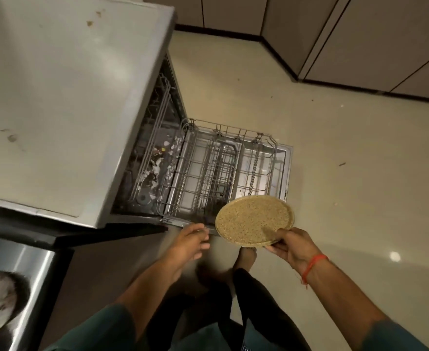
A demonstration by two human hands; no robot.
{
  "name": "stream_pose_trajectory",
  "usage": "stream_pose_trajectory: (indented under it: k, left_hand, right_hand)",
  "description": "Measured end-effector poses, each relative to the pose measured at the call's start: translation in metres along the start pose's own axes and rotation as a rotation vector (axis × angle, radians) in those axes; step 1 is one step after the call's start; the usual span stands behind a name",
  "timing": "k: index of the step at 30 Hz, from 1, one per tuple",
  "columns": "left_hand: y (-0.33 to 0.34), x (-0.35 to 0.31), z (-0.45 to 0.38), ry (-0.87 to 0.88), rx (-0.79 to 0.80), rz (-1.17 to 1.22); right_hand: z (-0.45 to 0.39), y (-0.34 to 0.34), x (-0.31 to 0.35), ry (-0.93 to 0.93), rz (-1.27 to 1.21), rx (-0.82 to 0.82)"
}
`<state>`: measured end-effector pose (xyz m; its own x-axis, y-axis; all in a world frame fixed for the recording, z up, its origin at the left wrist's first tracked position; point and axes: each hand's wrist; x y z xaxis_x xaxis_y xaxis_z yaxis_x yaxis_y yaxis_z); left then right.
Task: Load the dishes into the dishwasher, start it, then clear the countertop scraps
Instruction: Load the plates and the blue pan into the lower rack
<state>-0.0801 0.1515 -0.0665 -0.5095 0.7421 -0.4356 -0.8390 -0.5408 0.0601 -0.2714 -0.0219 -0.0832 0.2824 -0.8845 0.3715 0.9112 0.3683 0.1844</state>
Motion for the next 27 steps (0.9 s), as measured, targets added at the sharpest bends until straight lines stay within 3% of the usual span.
stream_pose_trajectory:
  k: [12, 18, 27]
  left_hand:
    - [0.041, 0.019, -0.115, -0.139, -0.066, -0.011]
    - [0.025, 0.033, -0.188, -0.167, -0.071, -0.219]
    - [0.016, 0.024, -0.250, -0.074, -0.069, -0.299]
  right_hand:
    - [-0.100, -0.012, -0.040, 0.278, -0.098, 0.016]
    - [-0.145, -0.015, -0.054, 0.283, -0.164, 0.026]
    - [-0.193, -0.013, -0.052, 0.247, -0.225, -0.021]
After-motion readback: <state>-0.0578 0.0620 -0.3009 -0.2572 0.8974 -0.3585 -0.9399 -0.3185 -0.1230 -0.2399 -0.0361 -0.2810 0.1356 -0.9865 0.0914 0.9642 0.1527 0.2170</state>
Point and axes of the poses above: each hand's wrist, its own z-axis away from the middle knuckle, its own y-axis out of the palm, x = y × z, and after that the axes turned 10 degrees about x, right-handed
